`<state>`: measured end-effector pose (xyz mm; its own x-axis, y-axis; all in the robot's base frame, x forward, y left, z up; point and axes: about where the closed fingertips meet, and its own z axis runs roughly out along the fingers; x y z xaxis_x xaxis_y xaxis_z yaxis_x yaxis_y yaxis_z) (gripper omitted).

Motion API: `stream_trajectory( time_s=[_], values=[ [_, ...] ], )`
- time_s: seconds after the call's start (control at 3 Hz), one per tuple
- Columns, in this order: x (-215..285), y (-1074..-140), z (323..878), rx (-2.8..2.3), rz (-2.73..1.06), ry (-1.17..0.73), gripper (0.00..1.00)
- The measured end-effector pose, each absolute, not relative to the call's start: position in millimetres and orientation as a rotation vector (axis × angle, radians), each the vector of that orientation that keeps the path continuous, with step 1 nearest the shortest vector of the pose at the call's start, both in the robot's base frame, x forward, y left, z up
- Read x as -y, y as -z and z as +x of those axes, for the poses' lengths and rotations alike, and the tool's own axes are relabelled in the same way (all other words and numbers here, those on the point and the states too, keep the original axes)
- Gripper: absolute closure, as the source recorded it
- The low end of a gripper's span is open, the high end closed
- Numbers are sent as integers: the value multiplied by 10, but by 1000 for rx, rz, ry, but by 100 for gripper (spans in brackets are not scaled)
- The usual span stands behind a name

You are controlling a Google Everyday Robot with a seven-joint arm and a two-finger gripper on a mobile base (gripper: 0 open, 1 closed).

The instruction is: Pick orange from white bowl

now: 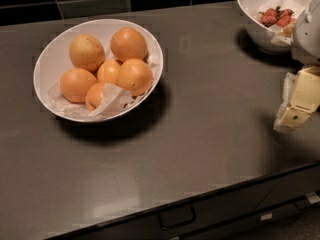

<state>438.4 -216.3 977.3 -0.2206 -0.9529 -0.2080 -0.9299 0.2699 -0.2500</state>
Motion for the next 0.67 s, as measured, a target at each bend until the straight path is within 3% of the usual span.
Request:
stream_trajectory(
  time_s=[0.67],
  values=[
    [2049, -9935, 4616, -2173, -1735, 132, 0]
  ],
)
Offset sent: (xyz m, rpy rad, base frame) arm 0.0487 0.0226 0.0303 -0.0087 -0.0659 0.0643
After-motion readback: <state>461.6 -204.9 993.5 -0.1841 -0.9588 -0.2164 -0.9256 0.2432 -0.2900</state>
